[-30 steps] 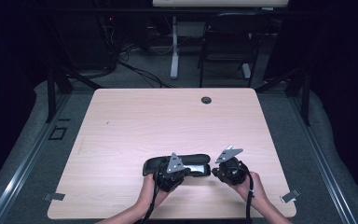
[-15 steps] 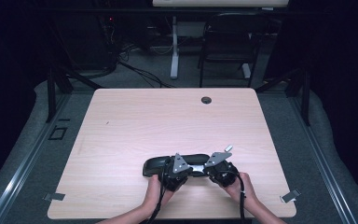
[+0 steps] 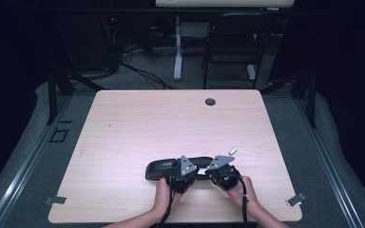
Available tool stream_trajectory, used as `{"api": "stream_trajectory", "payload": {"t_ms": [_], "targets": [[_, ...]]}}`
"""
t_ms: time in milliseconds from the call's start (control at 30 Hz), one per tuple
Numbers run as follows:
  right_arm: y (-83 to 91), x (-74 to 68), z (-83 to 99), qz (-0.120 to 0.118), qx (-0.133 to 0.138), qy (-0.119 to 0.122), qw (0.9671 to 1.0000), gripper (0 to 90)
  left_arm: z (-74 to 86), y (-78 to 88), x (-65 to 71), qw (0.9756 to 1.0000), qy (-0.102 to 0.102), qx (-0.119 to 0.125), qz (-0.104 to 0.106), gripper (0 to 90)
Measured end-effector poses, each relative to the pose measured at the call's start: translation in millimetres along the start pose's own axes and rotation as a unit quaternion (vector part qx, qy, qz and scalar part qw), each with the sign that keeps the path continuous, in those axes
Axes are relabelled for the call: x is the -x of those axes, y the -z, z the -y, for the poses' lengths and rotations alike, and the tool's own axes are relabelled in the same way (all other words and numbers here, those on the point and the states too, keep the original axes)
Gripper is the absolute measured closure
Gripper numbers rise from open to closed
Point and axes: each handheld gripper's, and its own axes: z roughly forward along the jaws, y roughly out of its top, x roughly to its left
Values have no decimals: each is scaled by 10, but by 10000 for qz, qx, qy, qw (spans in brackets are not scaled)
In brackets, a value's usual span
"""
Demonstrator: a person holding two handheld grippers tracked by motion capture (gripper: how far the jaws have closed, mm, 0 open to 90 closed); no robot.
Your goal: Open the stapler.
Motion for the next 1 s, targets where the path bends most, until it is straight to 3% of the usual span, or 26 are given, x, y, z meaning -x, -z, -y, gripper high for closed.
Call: {"api": "stream_trajectory", "payload": {"t_ms": [100, 233, 333, 433, 767, 1000], "targets": [[-10, 13, 21, -24, 115, -125, 9999, 900, 20, -25, 18, 9999, 115, 107, -39, 900], [-15, 22, 55, -45, 259, -198, 9995, 897, 30, -47, 72, 9995, 58, 288, -88, 900], [-21, -25, 70, 153, 331, 14, 9993, 890, 30, -64, 88, 9994, 77, 321, -121, 900], [-33, -79, 111, 436, 501, 56, 9978, 884, 45, -82, 97, 9990, 105, 365, -218, 900], [-35, -63, 106, 379, 498, -63, 9980, 889, 44, -123, 100, 9985, 277, 455, -155, 900], [-36, -51, 108, 348, 501, -155, 9980, 894, 49, -131, 108, 9984, 220, 491, -169, 900]]}}
